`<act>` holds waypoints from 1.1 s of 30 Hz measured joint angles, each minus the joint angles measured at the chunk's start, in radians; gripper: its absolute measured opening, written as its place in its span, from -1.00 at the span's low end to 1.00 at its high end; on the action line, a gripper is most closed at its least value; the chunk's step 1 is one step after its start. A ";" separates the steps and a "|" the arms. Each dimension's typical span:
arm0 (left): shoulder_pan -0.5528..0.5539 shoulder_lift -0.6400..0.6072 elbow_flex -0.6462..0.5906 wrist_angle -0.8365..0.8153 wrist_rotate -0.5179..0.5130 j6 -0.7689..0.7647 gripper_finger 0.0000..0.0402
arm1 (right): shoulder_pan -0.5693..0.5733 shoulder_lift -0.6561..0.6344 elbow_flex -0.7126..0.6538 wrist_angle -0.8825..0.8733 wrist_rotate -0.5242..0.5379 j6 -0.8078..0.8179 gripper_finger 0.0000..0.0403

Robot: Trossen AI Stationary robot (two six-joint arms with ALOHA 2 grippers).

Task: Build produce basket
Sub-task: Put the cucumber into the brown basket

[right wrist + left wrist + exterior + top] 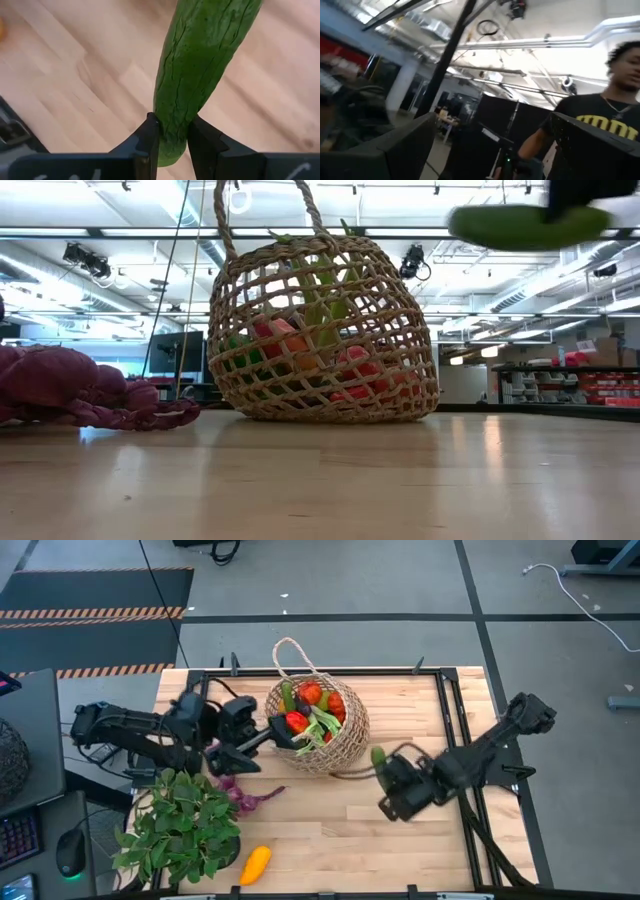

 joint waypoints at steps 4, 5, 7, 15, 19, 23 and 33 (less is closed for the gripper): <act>0.025 -0.035 0.001 -0.022 0.052 0.030 0.97 | -0.098 0.007 0.110 -0.009 0.021 -0.124 -0.57; 0.034 -0.041 0.002 -0.038 0.054 0.030 0.97 | -0.118 0.007 0.137 -0.009 0.036 -0.145 -0.57; 0.043 -0.067 0.001 -0.109 0.056 0.021 0.97 | -0.156 0.007 0.197 -0.010 0.063 -0.185 -0.57; 0.054 -0.093 0.168 -0.566 -0.027 0.160 0.97 | -0.333 0.006 0.381 0.037 0.080 -0.571 -0.57; 0.067 -0.090 0.245 -0.736 -0.094 0.262 0.97 | -0.446 0.007 0.390 0.131 0.023 -0.758 -0.57; 0.090 -0.095 0.264 -0.754 -0.117 0.227 0.97 | -0.552 0.025 0.390 0.242 -0.096 -0.882 -0.57; 0.110 -0.090 0.263 -0.764 -0.120 0.067 0.97 | -0.685 0.090 0.390 0.311 -0.315 -1.098 -0.55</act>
